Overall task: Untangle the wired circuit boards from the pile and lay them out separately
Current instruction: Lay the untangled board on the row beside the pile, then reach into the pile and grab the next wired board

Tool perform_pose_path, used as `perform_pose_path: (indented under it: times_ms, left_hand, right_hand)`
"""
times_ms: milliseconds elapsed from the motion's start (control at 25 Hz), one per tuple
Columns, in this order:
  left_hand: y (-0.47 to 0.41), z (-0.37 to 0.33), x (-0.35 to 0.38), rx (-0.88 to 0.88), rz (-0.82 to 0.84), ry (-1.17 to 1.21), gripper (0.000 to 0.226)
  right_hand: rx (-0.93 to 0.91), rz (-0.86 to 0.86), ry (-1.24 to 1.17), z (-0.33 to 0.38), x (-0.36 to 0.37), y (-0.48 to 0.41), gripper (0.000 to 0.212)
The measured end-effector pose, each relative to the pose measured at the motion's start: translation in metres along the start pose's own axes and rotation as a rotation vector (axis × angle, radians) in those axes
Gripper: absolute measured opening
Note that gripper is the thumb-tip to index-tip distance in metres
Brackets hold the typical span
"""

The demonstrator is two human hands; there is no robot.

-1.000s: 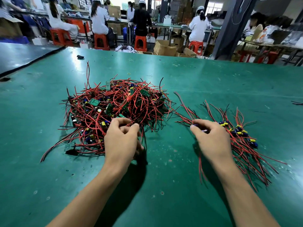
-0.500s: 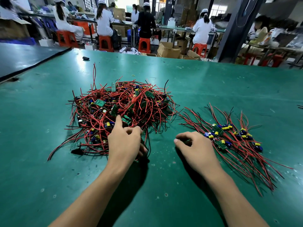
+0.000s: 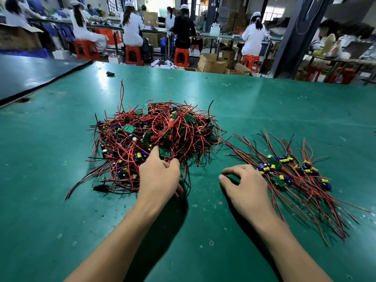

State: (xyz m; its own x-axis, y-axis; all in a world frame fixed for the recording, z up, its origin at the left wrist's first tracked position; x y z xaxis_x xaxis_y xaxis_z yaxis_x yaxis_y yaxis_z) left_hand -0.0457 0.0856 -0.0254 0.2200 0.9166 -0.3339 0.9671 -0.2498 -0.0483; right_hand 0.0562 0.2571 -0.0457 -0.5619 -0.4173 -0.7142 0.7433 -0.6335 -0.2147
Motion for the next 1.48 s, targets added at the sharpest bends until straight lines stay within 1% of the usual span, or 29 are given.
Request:
perform_pose_path:
  times_ms: [80,200,280,400,520,600,720,760,840,960,1040,1120,1160,1200,1280,1320,1400,1480]
  left_hand:
    - [-0.003,0.002,-0.003,-0.024,0.005,0.028,0.062]
    - [-0.002,0.002,-0.005,0.005,0.000,0.127,0.039]
    - [-0.002,0.002,-0.005,0.032,-0.010,0.135,0.032]
    - [-0.003,0.003,-0.005,0.093,-0.055,0.030,0.029]
    - [-0.001,0.003,-0.004,0.198,-0.104,-0.211,0.033]
    - [-0.001,0.001,-0.002,0.231,-0.109,-0.224,0.036]
    - [-0.003,0.003,-0.002,0.241,-0.055,-0.200,0.039]
    - [-0.003,0.003,-0.001,0.250,-0.060,-0.201,0.038]
    - [-0.002,0.004,-0.001,0.254,-0.131,-0.125,0.029]
    - [0.001,0.002,-0.002,0.249,-0.292,-0.009,0.014]
    - [0.003,-0.001,-0.002,0.283,-0.377,0.016,0.011]
    - [0.009,-0.006,-0.001,0.392,-0.438,0.030,0.014]
    - [0.014,-0.009,0.002,0.480,-0.429,0.024,0.016]
    - [0.019,-0.011,0.006,0.572,-0.379,0.008,0.017]
    - [0.028,-0.011,0.015,0.723,-0.213,-0.077,0.017]
    - [0.031,-0.008,0.019,0.769,-0.135,-0.134,0.019]
    - [0.033,-0.004,0.023,0.783,-0.044,-0.185,0.024]
    - [0.033,-0.003,0.023,0.764,0.001,-0.141,0.029]
  right_hand:
    - [-0.003,0.015,-0.007,0.001,0.001,0.001,0.017]
    - [0.000,0.031,-0.001,0.002,0.000,0.002,0.016]
    - [0.002,0.035,-0.012,0.003,0.000,0.002,0.016]
    - [-0.001,0.033,-0.025,0.003,-0.001,0.001,0.016]
    - [-0.006,0.032,-0.028,0.001,0.001,0.001,0.015]
    - [-0.012,0.030,-0.031,0.000,0.002,0.001,0.014]
    - [-0.002,0.027,-0.084,-0.001,0.003,-0.004,0.011]
    - [0.010,0.024,-0.097,-0.001,0.004,-0.005,0.010]
    - [0.018,0.023,-0.105,-0.001,0.005,-0.006,0.010]
    - [0.008,0.030,-0.129,-0.002,0.005,-0.005,0.009]
    - [-0.002,0.009,-0.186,-0.002,0.003,-0.004,0.007]
    - [-0.015,0.002,-0.299,0.001,0.001,-0.004,0.003]
    - [-0.013,0.046,-0.405,0.004,0.001,-0.004,0.004]
    - [-0.005,0.133,-0.554,0.008,0.000,-0.002,0.011]
    - [0.022,0.349,-0.876,0.016,0.000,0.002,0.027]
    - [0.039,0.425,-0.981,0.020,-0.001,0.005,0.031]
    - [0.068,0.464,-1.071,0.023,-0.002,0.007,0.032]
    - [0.087,0.407,-1.106,0.023,-0.002,0.006,0.027]
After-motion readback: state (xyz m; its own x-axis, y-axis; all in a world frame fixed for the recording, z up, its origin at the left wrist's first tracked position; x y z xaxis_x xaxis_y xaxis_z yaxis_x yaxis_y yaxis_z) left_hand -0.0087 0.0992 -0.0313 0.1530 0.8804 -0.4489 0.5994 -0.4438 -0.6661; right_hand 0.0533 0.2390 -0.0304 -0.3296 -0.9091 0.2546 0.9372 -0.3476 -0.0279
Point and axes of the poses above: each hand's wrist, its own y-axis away from the middle knuckle, its own x-axis out of the palm, z = x × y, the point moved 1 cm from there along -y, towards the middle knuckle, and after that the axes turned 4 degrees about -y, right-handed, at the moved point
